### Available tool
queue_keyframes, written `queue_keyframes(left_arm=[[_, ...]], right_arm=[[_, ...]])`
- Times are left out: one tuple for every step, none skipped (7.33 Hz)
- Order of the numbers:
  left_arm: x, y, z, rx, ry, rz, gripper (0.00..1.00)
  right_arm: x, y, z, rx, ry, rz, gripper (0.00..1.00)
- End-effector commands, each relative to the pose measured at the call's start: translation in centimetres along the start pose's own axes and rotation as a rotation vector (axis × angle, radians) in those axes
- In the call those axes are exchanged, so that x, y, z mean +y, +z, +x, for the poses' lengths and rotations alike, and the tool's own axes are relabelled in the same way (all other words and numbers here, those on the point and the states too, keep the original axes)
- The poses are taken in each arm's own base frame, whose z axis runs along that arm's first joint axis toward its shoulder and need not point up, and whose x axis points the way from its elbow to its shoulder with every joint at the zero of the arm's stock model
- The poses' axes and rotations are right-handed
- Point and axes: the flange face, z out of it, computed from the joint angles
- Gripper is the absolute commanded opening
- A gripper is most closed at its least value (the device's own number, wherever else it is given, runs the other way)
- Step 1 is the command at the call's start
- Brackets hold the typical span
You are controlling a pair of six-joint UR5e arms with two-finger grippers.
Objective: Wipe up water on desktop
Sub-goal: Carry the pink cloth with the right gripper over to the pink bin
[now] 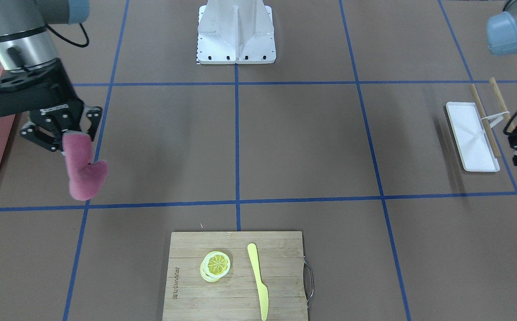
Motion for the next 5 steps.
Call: queue_keyframes(left_arm=[[3.4, 2.0, -10.5, 0.026, -0.032, -0.091, 0.99], [4.4, 3.3, -12.4, 0.049, -0.008, -0.119, 0.99], [4.8, 4.1, -13.0, 0.053, 0.018, -0.138, 0.99], [5.1, 4.1, -13.6, 0.048, 0.008, -0.139, 0.99], [6.6, 4.8, -14.0, 0.049, 0.01, -0.15, 0.99]], right_arm=[[1.2, -3.3, 12.8, 0.015, 0.097, -0.115, 0.0], [3.2, -3.9, 17.8, 0.072, 0.022, -0.143, 0.0], [5.4, -5.0, 22.4, 0.125, 0.003, -0.182, 0.0], [8.7, -6.3, 26.8, 0.146, -0.019, -0.226, 0.0], [12.9, -7.4, 30.6, 0.149, -0.014, -0.277, 0.0]])
